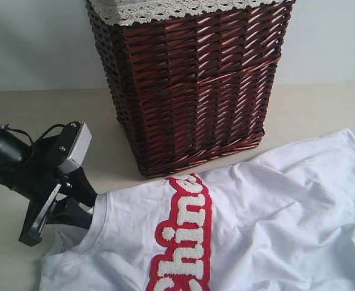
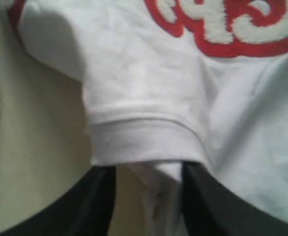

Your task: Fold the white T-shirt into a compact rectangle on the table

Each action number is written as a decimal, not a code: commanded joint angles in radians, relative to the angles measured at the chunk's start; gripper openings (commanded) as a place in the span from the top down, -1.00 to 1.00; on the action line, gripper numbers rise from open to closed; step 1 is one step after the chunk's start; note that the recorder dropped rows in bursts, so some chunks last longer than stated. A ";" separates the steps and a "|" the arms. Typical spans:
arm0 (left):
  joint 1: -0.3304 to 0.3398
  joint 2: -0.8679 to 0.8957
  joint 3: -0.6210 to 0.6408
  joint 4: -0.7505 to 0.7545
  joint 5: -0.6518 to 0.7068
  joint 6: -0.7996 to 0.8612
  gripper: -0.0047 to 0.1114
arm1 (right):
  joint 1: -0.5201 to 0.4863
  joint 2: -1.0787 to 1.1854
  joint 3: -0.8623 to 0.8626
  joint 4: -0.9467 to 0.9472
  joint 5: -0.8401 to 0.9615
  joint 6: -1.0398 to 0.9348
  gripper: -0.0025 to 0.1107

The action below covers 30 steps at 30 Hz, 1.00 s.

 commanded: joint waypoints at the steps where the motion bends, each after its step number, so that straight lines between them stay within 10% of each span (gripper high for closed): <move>1: -0.005 -0.027 0.000 -0.030 -0.110 -0.007 -0.16 | 0.002 -0.005 0.004 -0.002 -0.001 0.003 0.60; 8: 0.002 -0.058 -0.014 -0.122 -0.316 0.006 -0.18 | 0.002 -0.005 0.004 -0.002 -0.001 0.003 0.60; 15: -0.001 -0.064 -0.091 -0.384 0.128 -0.055 -0.18 | 0.002 -0.005 0.004 -0.002 -0.001 0.003 0.60; 30: -0.145 0.048 -0.091 -0.150 0.023 -0.009 0.25 | 0.002 -0.005 0.004 -0.002 -0.001 0.003 0.60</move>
